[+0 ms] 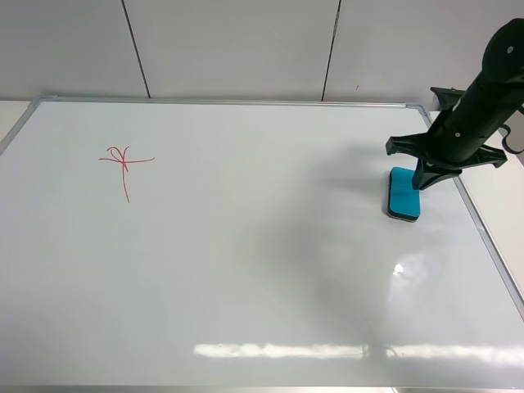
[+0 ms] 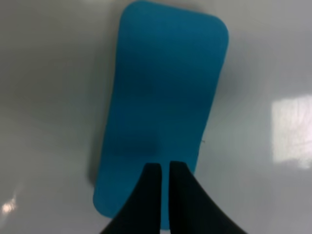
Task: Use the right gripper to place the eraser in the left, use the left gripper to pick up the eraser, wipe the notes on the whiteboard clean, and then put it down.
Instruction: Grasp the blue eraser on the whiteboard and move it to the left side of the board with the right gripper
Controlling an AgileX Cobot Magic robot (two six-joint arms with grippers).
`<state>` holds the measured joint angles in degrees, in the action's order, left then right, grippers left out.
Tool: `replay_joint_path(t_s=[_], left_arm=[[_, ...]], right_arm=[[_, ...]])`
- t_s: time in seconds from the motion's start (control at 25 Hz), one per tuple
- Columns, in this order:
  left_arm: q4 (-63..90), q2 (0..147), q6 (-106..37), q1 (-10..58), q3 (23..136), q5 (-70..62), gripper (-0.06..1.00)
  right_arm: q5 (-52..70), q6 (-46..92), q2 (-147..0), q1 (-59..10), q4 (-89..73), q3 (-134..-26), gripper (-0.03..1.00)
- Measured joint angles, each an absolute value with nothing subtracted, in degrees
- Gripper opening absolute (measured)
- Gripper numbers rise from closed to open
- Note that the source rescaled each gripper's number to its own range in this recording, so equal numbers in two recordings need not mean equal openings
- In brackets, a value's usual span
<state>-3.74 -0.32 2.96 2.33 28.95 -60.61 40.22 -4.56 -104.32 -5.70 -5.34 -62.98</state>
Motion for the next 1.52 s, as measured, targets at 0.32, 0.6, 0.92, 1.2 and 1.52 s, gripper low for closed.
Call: replay_joint_path(t_s=[0.32, 0.6, 0.92, 1.2, 1.52], left_arm=[[-3.74, -0.32, 2.96, 2.33, 28.95, -60.61, 1.00], [-3.74, -0.32, 2.96, 2.33, 28.95, -60.61, 1.00], [-3.74, -0.32, 2.96, 2.33, 28.95, -60.67, 1.00], [-3.74, -0.32, 2.96, 2.33, 28.95, -60.67, 1.00], [-3.74, -0.32, 2.96, 2.33, 28.95, -60.67, 1.00]], right_arm=[[37.28, -5.45, -105.43, -7.39, -4.83, -64.05, 0.00], [37.48, -8.19, -105.59, -7.46, -1.92, -64.05, 0.00], [37.83, -8.84, -110.66, -7.53, -0.82, -64.36, 0.00], [36.90, -9.09, -111.99, -11.11, 1.49, -65.13, 0.00], [32.70, -7.20, -112.88, -22.89, -7.17, -65.32, 0.00]])
